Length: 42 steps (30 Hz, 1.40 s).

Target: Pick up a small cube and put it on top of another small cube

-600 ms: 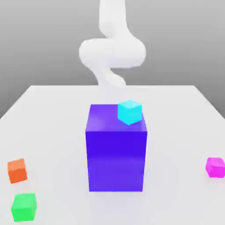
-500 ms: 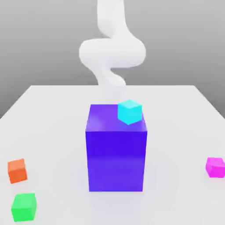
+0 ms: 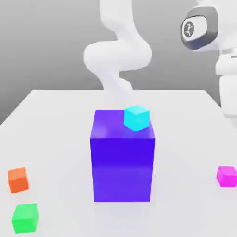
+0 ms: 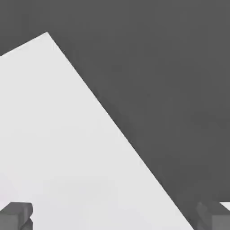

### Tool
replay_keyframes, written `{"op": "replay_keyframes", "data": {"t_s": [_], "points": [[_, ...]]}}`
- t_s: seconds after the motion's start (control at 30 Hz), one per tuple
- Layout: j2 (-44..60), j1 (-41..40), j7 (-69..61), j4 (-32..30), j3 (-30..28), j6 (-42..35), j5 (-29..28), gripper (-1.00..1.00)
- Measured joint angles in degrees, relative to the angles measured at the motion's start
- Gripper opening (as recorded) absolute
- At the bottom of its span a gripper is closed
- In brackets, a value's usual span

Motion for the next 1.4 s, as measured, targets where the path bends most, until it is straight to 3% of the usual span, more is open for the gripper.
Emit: {"op": "replay_keyframes", "data": {"t_s": [0.23, 0.4, 0.43, 0.67, 0.87, 1.4], "points": [[15.05, 7.29, -3.91, -3.04, 2.53, 6.50, -7.10, 0.00], [25.45, 12.34, 0.11, -1.27, -2.87, 13.93, -13.57, 0.00], [26.63, 12.87, 0.69, -0.99, -3.55, 14.79, -14.34, -1.00], [26.50, 12.80, 0.72, -1.04, -3.46, 14.66, -14.37, -1.00], [16.39, 8.21, -4.44, -3.08, 0.68, 6.76, -6.73, -1.00], [14.68, -18.06, 2.49, 2.90, -23.44, -1.08, 5.47, -1.00]]}}
